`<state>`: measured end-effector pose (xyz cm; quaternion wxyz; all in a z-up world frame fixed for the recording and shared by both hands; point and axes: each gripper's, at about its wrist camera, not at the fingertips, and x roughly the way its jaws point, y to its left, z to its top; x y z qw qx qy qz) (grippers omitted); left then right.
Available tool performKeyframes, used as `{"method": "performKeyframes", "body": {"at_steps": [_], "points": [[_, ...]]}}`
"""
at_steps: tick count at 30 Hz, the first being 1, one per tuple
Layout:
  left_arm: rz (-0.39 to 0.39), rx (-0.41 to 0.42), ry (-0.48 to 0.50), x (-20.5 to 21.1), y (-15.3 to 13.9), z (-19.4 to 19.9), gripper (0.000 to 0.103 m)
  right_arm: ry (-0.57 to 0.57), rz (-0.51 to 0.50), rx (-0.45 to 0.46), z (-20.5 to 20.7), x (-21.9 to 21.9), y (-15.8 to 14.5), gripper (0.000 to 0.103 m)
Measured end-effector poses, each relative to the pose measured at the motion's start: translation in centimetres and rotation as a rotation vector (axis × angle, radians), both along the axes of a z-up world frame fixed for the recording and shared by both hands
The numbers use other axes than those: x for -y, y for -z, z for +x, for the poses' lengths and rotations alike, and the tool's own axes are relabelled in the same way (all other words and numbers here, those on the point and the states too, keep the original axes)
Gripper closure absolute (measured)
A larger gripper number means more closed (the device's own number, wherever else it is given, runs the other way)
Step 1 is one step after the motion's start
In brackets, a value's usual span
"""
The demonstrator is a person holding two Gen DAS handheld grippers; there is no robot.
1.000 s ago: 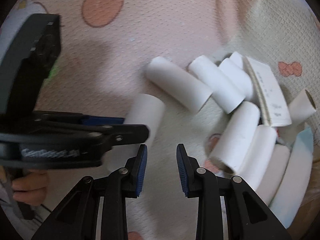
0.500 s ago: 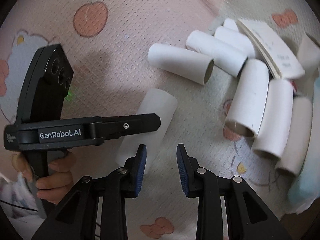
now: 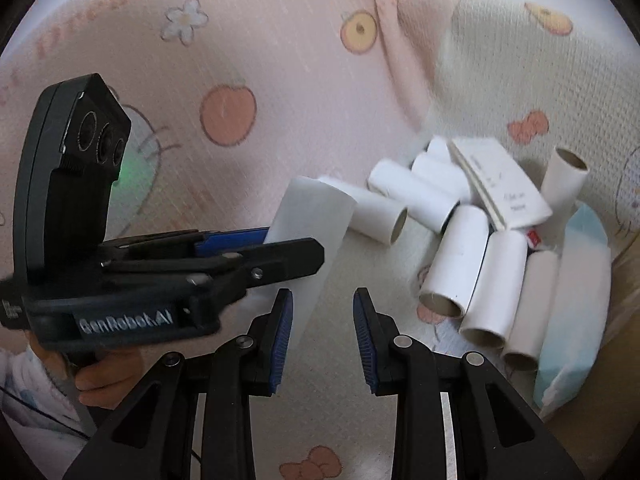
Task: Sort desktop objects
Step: 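Close the right gripper around a white tube at the pile edge, then lift the white tube with the right gripper and carry it over the box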
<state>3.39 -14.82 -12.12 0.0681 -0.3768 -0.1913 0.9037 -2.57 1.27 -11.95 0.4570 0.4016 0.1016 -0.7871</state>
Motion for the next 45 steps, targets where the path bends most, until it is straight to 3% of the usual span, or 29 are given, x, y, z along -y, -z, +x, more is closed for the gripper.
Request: {"method": "performKeyframes", "body": {"at_steps": [2, 7, 11, 18, 24, 29, 37, 39, 45], "points": [[-0.012, -0.014, 0.004, -0.3, -0.5, 0.1, 0.057, -0.012, -0.024, 0.007, 0.2, 1.4, 0.0, 0.076], [-0.034, -0.060, 0.011, -1.2, -1.5, 0.4, 0.057, 0.012, -0.047, 0.020, 2.1, -1.5, -2.0, 0.076], [-0.044, -0.081, 0.049, -2.2, -2.4, 0.3, 0.057, 0.026, -0.058, 0.041, 1.4, 0.2, -2.0, 0.076], [-0.096, -0.130, 0.101, -4.2, -4.5, 0.5, 0.057, 0.057, -0.022, -0.121, 2.2, 0.3, -3.1, 0.074], [-0.037, -0.140, 0.163, -5.6, -5.7, 0.6, 0.057, 0.085, -0.053, -0.211, 2.7, -1.1, -4.4, 0.059], [-0.051, -0.175, 0.165, -7.4, -7.0, 0.4, 0.057, 0.119, -0.050, -0.291, 2.8, -1.9, -5.9, 0.056], [-0.096, -0.193, 0.195, -10.1, -9.5, -0.6, 0.057, 0.197, -0.039, -0.258, 1.6, -3.7, -7.5, 0.057], [-0.113, -0.196, 0.196, -10.7, -10.2, -1.0, 0.057, 0.219, -0.042, -0.261, 1.4, -4.2, -8.0, 0.061], [-0.083, -0.173, 0.213, -11.8, -12.6, -2.8, 0.057, 0.263, -0.073, -0.191, -0.2, -5.6, -10.1, 0.062]]}}
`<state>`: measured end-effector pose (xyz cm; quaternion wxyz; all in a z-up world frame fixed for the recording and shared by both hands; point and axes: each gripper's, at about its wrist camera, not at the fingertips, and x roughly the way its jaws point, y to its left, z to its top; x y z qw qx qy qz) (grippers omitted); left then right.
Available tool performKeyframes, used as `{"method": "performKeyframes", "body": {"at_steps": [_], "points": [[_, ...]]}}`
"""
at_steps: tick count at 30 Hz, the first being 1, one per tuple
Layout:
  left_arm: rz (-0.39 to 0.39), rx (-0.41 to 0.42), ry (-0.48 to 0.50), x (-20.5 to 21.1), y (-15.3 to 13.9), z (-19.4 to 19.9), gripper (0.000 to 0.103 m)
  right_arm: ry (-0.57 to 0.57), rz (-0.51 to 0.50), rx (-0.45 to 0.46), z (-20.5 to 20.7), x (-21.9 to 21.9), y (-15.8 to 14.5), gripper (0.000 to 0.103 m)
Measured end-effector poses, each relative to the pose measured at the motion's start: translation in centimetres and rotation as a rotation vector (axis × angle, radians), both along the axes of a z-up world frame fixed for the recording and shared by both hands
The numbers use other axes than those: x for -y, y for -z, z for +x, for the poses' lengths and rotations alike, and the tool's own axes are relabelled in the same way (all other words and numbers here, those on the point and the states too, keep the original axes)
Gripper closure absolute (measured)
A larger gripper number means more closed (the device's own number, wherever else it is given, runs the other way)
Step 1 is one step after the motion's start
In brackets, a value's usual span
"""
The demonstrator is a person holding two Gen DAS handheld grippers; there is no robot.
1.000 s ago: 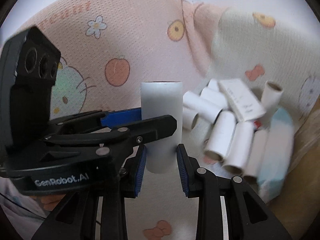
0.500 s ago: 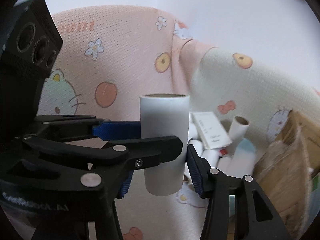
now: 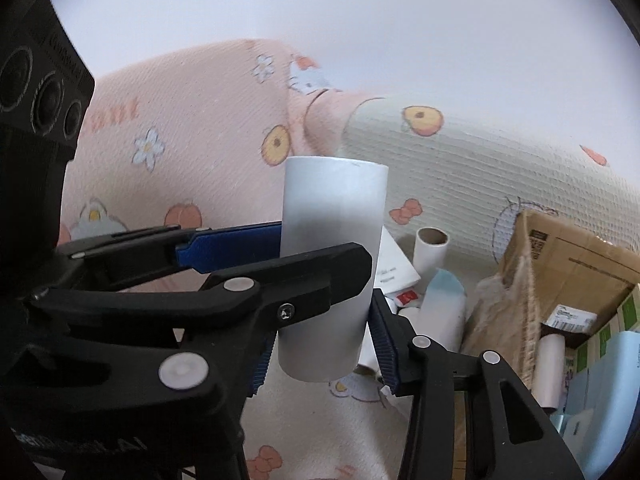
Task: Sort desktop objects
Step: 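Lift the white tube with the right gripper and carry it over the box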
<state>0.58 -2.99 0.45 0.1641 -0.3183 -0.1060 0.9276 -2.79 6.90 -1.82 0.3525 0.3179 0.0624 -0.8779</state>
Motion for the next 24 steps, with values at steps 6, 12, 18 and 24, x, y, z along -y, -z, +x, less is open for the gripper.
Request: {"method": "performKeyframes", "body": {"at_steps": [6, 12, 18, 24], "points": [[0.062, 0.001, 0.070, -0.8, -2.6, -2.2, 0.057, 0.045, -0.011, 0.005, -1.7, -1.5, -3.0, 0.062], [0.104, 0.018, 0.140, -2.3, -3.9, -4.6, 0.057, 0.091, -0.018, 0.026, -3.6, -3.3, -4.9, 0.062], [0.093, 0.049, 0.212, -5.0, -4.5, -6.9, 0.057, 0.147, 0.016, 0.047, -5.2, -5.0, -5.5, 0.062], [0.063, 0.062, 0.276, -8.8, -4.3, -9.1, 0.057, 0.216, 0.032, 0.086, -7.0, -7.7, -5.2, 0.062]]}}
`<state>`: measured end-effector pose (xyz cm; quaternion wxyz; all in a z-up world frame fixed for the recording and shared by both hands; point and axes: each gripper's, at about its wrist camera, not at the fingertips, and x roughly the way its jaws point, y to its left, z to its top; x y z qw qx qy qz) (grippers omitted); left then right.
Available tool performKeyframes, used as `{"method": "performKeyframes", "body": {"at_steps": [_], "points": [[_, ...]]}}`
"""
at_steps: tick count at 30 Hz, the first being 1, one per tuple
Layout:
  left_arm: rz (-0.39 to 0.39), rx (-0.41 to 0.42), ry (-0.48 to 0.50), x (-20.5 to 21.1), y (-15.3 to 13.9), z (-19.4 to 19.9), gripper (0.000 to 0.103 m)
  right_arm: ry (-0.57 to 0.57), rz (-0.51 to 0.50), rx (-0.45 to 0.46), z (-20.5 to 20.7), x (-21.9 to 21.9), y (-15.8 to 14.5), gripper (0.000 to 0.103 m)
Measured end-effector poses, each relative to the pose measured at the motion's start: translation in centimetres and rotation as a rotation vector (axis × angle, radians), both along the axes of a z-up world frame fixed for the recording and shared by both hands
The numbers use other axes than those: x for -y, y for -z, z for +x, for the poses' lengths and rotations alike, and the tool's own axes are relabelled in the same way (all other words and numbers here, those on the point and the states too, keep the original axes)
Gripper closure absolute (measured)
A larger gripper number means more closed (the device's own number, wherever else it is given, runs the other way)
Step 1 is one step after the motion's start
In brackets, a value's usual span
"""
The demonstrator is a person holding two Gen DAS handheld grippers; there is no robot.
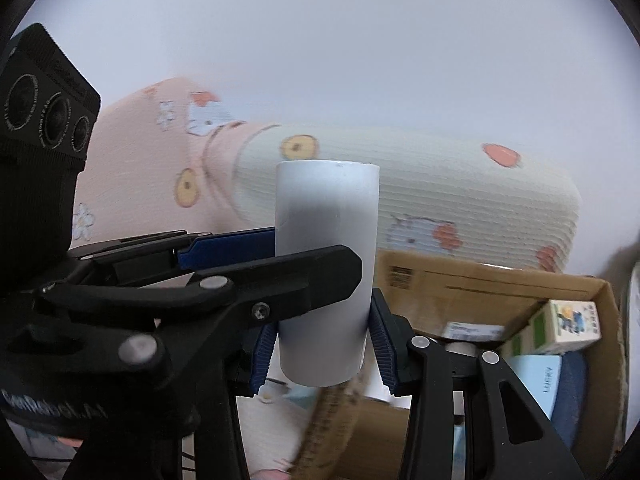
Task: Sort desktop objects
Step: 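Lift the white tube with the right gripper and carry it over the box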
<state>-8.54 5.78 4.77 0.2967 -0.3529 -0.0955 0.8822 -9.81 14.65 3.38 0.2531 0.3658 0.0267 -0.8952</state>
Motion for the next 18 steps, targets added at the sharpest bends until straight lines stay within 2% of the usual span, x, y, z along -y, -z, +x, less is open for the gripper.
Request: {"method": "performKeyframes", "body": {"at_steps": [5, 8, 12, 18], "points": [[-0.049, 0.004, 0.056, -3.5, 0.5, -1.8, 0.057, 0.053, 0.032, 0.065, -2.3, -2.7, 0.4, 0.062], [-0.074, 0.057, 0.099, -5.3, 1.3, -3.4, 0.057, 0.087, 0.053, 0.102, -3.7, -4.3, 0.9, 0.062], [-0.083, 0.159, 0.129, -7.0, 2.6, -5.7, 0.057, 0.111, 0.028, 0.178, -5.2, -6.0, 1.9, 0.062], [-0.045, 0.281, 0.143, -8.1, 5.1, -7.8, 0.057, 0.136, 0.044, 0.230, -6.4, -7.3, 3.5, 0.063]]}}
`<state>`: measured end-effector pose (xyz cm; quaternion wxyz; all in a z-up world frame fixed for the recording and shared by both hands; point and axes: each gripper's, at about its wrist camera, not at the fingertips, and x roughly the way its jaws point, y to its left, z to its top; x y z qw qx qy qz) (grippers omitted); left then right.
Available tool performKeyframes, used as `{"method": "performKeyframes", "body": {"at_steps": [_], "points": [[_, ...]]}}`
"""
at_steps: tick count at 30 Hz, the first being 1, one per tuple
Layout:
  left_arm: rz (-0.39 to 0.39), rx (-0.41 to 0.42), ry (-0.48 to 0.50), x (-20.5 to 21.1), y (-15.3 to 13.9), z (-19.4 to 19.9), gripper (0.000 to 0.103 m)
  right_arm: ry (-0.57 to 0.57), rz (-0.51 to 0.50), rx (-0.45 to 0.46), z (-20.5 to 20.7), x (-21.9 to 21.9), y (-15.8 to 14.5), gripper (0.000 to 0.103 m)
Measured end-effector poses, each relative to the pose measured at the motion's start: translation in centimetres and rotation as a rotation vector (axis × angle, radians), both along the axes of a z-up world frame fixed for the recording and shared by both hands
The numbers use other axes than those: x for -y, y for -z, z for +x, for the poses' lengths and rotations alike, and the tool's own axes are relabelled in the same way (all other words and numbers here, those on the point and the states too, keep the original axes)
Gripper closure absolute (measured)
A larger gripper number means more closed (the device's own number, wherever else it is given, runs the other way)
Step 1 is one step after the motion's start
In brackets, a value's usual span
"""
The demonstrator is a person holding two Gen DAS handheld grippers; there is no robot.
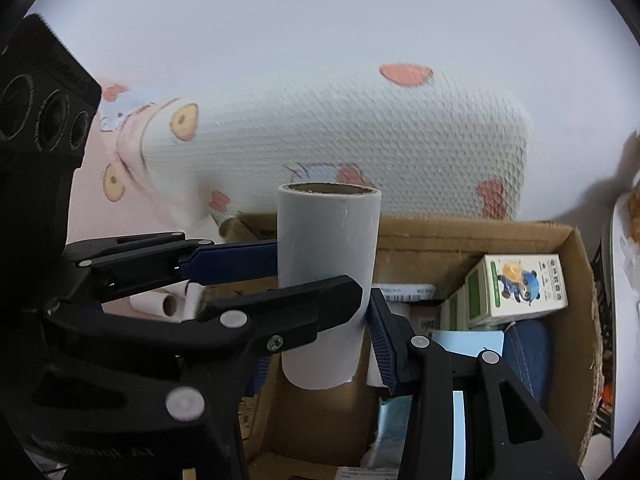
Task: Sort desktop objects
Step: 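Lift the white tube with the right gripper and carry it over the box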
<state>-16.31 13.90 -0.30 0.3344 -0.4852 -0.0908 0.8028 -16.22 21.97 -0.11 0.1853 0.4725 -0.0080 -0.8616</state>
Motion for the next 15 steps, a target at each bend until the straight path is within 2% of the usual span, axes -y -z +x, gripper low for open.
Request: {"method": "performKeyframes", "body": {"at_steps": [6, 12, 15], "points": [[0.019, 0.121, -0.012, -1.4, 2.3, -1.1, 0.057, 0.029, -0.005, 0.060, -1.0, -1.5, 1.6, 0.063], [-0.018, 0.108, -0.013, -2.5, 3.4, -0.3, 0.057, 0.019, 0.044, 0.048, -1.0, -2.0, 2.4, 0.063], [-0.024, 0.133, -0.018, -2.9, 4.0, -0.2, 0.057, -0.002, 0.070, 0.054, -0.9, -2.3, 2.8, 0.063]]}}
